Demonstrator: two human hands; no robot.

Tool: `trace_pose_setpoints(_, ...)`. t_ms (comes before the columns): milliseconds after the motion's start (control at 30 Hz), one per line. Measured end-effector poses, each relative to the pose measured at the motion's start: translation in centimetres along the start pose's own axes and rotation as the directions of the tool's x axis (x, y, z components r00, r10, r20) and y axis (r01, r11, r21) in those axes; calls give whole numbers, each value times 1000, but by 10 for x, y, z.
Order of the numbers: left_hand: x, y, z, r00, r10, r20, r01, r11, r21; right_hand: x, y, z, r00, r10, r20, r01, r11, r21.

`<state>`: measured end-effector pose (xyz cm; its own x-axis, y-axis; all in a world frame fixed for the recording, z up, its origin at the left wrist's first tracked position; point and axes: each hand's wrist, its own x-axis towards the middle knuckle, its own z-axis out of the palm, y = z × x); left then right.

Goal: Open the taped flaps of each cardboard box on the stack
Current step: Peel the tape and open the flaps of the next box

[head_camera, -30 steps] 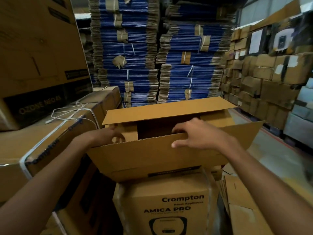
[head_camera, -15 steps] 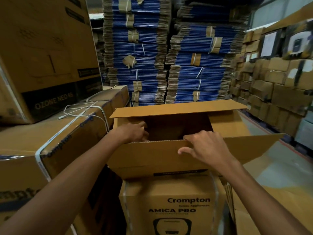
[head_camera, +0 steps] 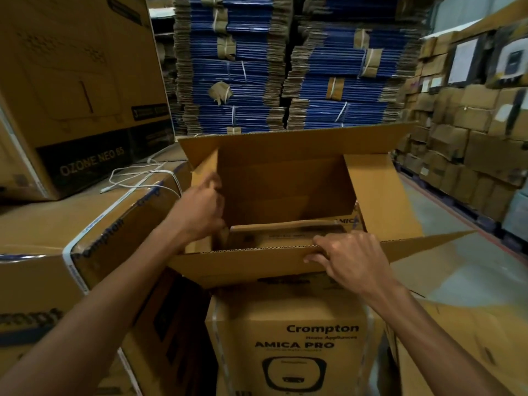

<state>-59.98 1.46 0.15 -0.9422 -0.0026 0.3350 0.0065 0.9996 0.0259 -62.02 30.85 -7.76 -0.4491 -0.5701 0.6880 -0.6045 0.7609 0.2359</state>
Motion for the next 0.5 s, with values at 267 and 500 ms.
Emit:
trace_pose_setpoints(267, -48, -22, 14, 945, -328, -12, 271, 799, -537, 24, 1, -44, 681, 71, 728, -353, 904, 242)
trace_pose_setpoints(500, -46, -8, 19, 959, -278, -53, 207, 817, -539, 66, 59, -17, 456, 315, 832, -533, 846, -28)
